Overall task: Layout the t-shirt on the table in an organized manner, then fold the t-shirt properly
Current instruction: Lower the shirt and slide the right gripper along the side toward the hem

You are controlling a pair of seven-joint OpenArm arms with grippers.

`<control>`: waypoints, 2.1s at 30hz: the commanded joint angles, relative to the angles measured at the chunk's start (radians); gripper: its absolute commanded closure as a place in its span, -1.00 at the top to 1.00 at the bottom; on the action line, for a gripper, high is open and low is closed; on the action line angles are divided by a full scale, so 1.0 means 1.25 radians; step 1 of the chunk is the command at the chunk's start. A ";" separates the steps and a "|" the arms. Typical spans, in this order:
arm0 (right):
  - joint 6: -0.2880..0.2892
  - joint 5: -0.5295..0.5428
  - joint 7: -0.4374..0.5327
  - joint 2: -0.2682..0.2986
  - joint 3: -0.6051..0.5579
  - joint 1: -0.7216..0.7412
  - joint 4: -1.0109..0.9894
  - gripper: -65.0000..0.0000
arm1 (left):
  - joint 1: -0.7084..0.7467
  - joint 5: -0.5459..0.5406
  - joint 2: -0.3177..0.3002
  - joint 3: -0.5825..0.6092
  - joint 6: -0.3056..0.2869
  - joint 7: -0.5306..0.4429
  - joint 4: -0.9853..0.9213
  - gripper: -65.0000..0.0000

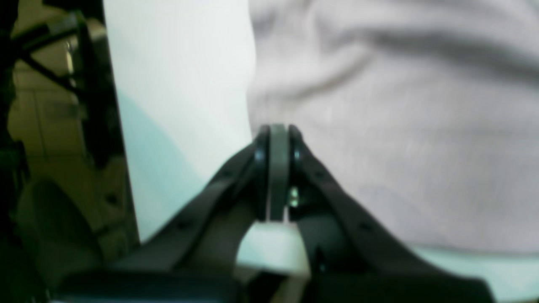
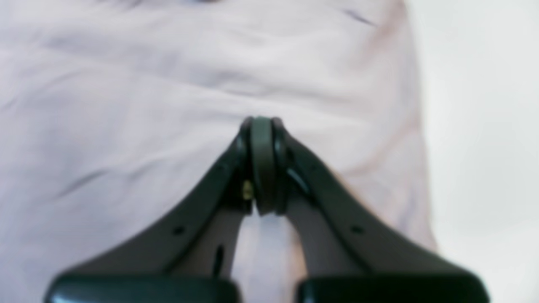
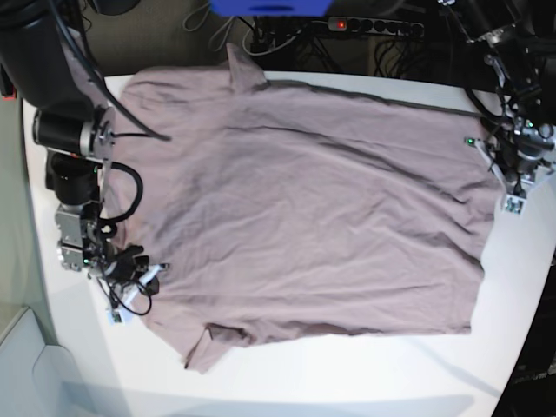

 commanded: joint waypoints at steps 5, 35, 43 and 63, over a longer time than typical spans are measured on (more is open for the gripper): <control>-0.098 0.011 0.097 0.024 -0.048 0.023 -0.069 -1.00 | 0.025 -0.004 0.002 -0.046 -0.014 -0.013 0.008 -0.99; -0.441 0.013 0.066 0.047 -0.148 0.039 0.036 -1.00 | 0.084 -0.004 0.016 -0.048 -0.014 -0.021 0.015 -0.99; -0.328 0.013 -0.065 0.001 -0.148 -0.028 0.203 -1.00 | 0.080 -0.004 0.017 -0.048 -0.014 -0.021 0.014 -0.99; -0.328 0.011 0.169 0.001 -0.152 0.001 -0.084 -1.00 | 0.083 -0.004 0.020 -0.048 -0.014 -0.014 0.017 -0.99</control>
